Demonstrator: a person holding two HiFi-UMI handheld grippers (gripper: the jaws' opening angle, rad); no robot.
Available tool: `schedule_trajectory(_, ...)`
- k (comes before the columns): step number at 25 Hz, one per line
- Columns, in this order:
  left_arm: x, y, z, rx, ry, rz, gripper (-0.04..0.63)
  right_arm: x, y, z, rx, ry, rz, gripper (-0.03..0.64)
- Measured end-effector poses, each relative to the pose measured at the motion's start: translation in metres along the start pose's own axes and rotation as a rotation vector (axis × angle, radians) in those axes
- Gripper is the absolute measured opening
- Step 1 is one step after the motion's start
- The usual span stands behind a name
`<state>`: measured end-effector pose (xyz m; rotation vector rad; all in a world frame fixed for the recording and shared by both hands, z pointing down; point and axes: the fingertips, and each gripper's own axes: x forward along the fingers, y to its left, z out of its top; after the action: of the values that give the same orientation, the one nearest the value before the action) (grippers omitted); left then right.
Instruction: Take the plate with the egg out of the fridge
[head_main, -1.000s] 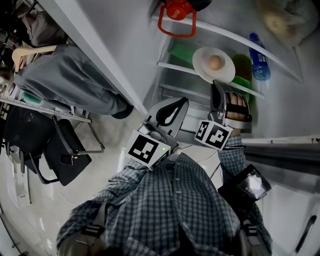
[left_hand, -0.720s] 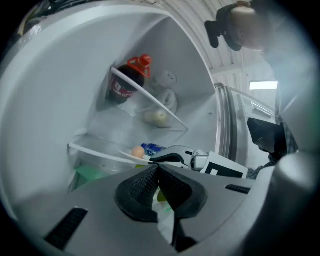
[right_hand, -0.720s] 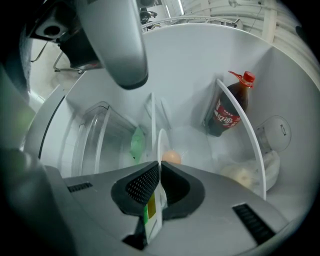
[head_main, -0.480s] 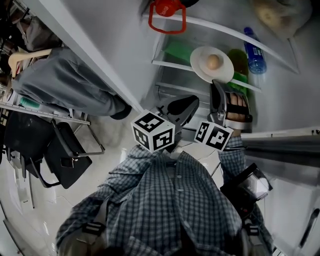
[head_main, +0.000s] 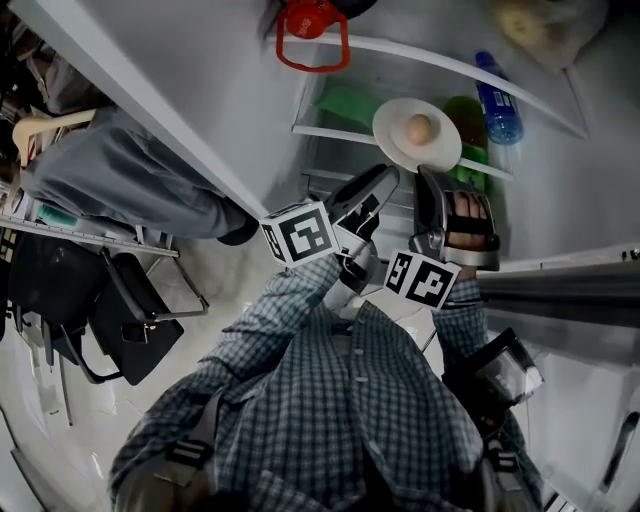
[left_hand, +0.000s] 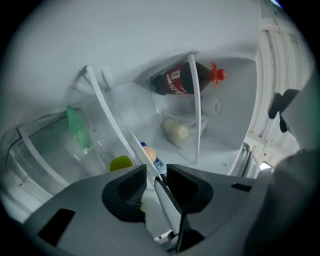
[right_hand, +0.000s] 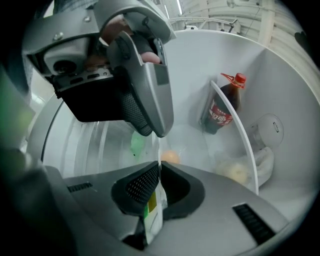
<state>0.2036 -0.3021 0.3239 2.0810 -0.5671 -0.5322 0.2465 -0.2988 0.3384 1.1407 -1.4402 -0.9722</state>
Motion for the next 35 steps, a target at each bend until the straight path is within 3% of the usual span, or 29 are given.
schedule_trajectory(7, 0.013, 0.005, 0.006, -0.186, -0.046, -0.041, 0.107, -0.007, 0.002, -0.001, -0.014, -0.002, -0.005, 0.02)
schedule_trajectory(16, 0.02, 0.007, 0.014, -0.351, -0.135, -0.093, 0.107, -0.015, 0.005, 0.002, -0.052, -0.02, -0.018, 0.02)
schedule_trajectory(28, 0.02, 0.014, 0.012, -0.445, -0.19, -0.106, 0.091, -0.021, 0.005, 0.001, -0.069, -0.034, -0.037, 0.02)
schedule_trajectory(35, 0.022, 0.021, 0.01, -0.484, -0.213, -0.099, 0.08, -0.025, 0.007, -0.003, 0.041, -0.057, -0.013, 0.023)
